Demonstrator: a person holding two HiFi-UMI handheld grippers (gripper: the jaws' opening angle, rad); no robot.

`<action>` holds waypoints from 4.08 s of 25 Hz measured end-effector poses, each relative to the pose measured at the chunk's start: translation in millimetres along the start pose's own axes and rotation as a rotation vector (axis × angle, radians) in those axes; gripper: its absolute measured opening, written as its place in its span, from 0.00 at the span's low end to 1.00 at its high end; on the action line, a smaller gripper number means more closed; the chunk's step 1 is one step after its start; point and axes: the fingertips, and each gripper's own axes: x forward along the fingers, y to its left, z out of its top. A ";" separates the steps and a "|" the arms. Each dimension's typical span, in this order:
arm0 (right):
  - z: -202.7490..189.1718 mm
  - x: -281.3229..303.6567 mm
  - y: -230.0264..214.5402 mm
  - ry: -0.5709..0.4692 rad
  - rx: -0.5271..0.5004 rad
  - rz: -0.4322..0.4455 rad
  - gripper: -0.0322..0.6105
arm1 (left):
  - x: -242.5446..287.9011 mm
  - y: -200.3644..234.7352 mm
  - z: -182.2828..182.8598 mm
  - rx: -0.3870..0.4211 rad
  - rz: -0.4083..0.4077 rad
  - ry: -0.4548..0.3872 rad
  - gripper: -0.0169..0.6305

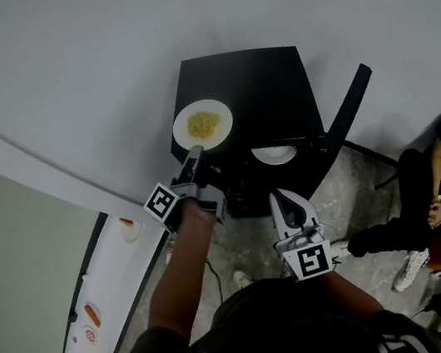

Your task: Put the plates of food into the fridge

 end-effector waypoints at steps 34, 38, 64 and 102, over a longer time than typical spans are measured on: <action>-25.4 15.8 6.4 0.009 -0.027 -0.002 0.09 | -118.2 -8.8 -42.9 0.027 -0.067 0.107 0.08; -26.3 21.2 7.7 0.009 -0.023 0.001 0.09 | -135.6 11.7 -48.7 0.034 -0.022 0.117 0.08; -50.6 -6.0 -8.3 0.135 -0.033 -0.030 0.09 | -84.4 130.0 -35.1 0.028 0.100 0.099 0.08; -163.3 25.5 -40.1 0.433 0.139 -0.095 0.09 | 13.2 168.0 -12.9 0.115 0.072 -0.060 0.08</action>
